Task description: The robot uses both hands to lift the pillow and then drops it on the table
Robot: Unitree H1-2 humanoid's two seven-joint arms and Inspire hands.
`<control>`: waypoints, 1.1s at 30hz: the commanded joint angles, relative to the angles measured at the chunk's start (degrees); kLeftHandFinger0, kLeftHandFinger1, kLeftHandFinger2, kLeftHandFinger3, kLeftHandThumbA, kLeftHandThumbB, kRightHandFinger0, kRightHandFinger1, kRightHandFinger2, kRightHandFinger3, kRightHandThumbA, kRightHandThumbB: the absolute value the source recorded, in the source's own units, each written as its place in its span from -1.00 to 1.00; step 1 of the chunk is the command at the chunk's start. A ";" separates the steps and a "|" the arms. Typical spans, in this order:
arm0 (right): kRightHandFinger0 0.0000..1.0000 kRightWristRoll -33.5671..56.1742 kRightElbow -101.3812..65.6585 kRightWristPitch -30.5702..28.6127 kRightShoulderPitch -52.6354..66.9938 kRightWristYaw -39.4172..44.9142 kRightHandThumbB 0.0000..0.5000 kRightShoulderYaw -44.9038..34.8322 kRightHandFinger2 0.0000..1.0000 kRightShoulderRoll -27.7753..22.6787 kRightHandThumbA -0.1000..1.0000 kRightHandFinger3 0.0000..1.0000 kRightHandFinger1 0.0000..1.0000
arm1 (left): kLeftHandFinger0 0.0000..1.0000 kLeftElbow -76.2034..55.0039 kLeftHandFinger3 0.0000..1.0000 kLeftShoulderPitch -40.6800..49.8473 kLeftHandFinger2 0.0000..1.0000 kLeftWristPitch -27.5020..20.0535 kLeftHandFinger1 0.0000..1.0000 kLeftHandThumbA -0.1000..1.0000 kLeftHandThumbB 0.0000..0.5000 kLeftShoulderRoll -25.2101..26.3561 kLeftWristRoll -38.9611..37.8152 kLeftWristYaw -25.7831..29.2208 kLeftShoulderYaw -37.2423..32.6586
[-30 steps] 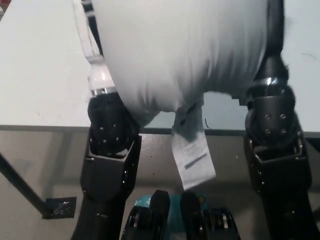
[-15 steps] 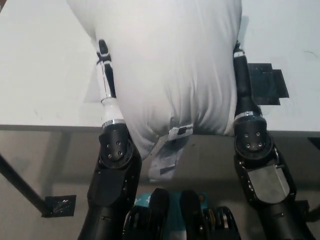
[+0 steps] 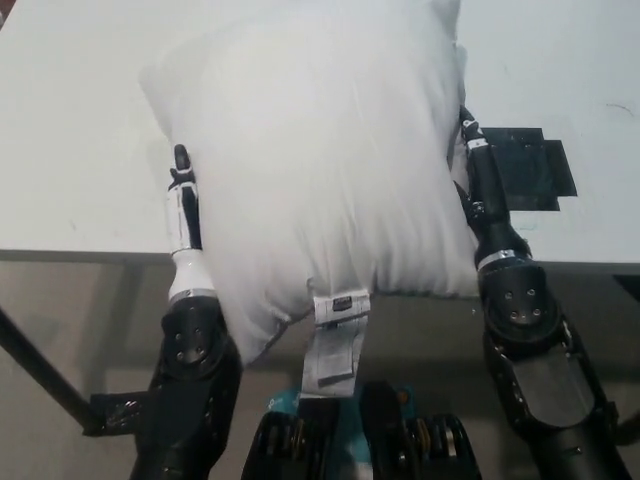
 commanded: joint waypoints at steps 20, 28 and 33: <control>1.00 1.74 -11.31 -4.31 11.81 6.94 -0.26 -5.17 1.00 -12.61 1.00 1.00 1.00 | 1.00 -2.94 1.00 13.96 1.00 -6.32 1.00 1.00 -0.71 15.49 -7.77 -12.21 10.40; 1.00 2.85 -19.96 -6.06 17.78 9.03 -0.22 -5.63 1.00 -14.18 1.00 1.00 1.00 | 1.00 -14.58 1.00 22.60 1.00 -11.31 1.00 1.00 -0.41 10.50 -7.80 -14.58 13.37; 1.00 -2.34 -24.50 -9.56 24.74 8.47 0.27 -3.75 1.00 -15.32 1.00 1.00 1.00 | 1.00 -22.78 1.00 29.54 1.00 -11.31 1.00 1.00 -0.33 5.04 -9.27 -20.47 14.38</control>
